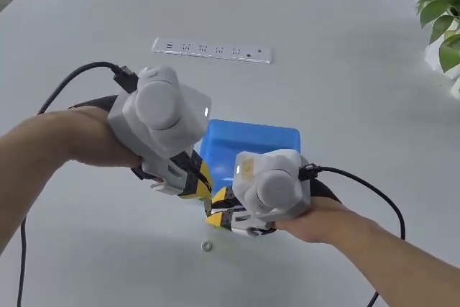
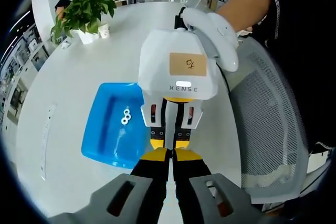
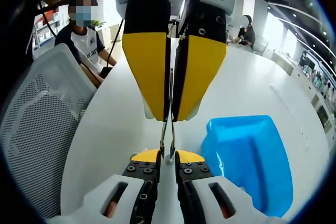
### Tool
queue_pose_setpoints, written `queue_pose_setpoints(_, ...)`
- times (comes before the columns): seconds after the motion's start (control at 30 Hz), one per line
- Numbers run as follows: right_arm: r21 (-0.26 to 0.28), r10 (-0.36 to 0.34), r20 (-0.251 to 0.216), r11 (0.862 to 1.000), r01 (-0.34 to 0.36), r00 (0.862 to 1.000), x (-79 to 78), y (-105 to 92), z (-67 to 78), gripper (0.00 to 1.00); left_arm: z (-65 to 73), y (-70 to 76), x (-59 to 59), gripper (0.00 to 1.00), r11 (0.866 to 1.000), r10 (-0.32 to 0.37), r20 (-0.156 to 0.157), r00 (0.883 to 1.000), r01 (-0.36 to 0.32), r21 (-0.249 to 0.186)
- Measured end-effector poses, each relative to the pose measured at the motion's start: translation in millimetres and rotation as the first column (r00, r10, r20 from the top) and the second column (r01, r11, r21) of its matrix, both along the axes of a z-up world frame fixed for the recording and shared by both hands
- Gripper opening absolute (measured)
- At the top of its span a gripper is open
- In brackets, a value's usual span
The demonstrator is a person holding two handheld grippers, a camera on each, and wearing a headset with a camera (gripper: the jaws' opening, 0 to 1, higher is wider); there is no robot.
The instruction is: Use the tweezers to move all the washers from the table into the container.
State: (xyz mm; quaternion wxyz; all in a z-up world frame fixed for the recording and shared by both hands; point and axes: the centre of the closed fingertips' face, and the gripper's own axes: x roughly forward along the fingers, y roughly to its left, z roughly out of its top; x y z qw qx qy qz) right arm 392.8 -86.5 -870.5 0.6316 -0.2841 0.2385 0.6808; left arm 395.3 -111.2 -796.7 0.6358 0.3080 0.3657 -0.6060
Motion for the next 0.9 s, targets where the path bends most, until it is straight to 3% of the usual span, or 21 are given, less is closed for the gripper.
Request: queue_pose_setpoints(0.9, 0.009, 0.001, -0.011, 1.0, -0.001, 1.0, 0.0, 2.4, -0.7, 0.11, -0.8, -1.3, 0.3, 0.06, 1.0, 0.01, -0.004, 1.0, -0.01, -0.01)
